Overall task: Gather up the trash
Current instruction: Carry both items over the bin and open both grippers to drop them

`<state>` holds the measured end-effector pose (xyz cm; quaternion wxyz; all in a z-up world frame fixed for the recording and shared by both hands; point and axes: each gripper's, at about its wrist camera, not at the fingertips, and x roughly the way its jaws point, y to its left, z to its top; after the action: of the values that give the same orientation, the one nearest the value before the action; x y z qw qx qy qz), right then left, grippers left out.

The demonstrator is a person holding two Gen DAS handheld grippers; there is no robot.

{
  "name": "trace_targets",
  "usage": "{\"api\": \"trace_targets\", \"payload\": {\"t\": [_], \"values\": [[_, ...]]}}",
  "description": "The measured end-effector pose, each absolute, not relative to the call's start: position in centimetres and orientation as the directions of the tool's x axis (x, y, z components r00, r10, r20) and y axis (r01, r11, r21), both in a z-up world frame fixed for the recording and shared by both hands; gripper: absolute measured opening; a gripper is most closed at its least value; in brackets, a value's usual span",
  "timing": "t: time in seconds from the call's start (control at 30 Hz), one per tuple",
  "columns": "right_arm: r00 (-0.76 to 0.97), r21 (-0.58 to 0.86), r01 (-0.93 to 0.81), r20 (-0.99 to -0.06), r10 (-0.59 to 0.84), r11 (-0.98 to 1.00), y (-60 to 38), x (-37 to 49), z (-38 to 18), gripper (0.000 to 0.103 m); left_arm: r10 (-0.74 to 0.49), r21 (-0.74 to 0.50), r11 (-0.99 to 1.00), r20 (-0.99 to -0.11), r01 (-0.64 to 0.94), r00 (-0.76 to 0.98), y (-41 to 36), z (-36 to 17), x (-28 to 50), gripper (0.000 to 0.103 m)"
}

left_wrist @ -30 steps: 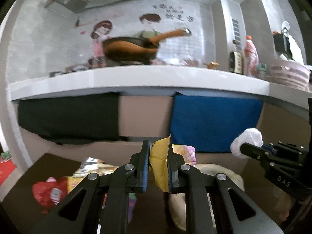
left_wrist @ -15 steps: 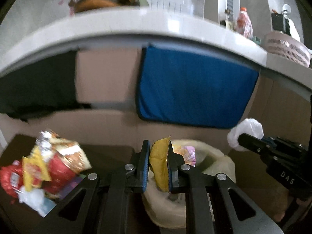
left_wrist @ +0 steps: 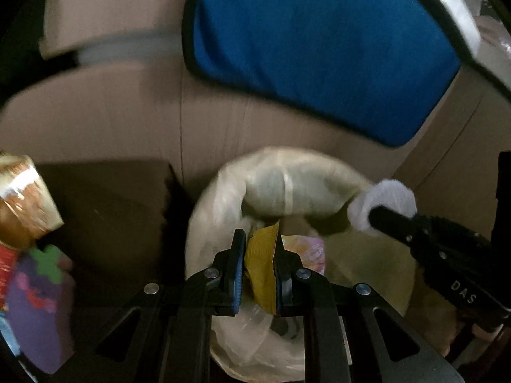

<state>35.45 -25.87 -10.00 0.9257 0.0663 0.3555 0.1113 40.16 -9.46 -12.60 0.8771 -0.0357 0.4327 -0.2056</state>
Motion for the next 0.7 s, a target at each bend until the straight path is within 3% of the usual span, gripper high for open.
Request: {"api": "trace_targets", "payload": {"t": [0.43,0.6,0.7], "values": [[0.644,0.172,-0.142,-0.732,0.223,0.975,-26.0,37.7,-13.4,0.014,-0.370,-0.175,0.905,-0.774,0.386,0.515,-11.1,-14.9,40.7,0.019],[0.634,0.203,-0.136,-0.734,0.243,0.970,-26.1,37.8,-13.5,0.018,-0.428,-0.234,0.888,-0.734,0.396,0.527,-9.7,-13.4,40.7,0.039],[0.651,0.230,-0.144,-0.710,0.267,0.962,-26.5,37.3,-12.9,0.026,-0.456,-0.251,0.880,-0.690,0.404,0.562,-8.7,-11.4,40.1,0.047]]}}
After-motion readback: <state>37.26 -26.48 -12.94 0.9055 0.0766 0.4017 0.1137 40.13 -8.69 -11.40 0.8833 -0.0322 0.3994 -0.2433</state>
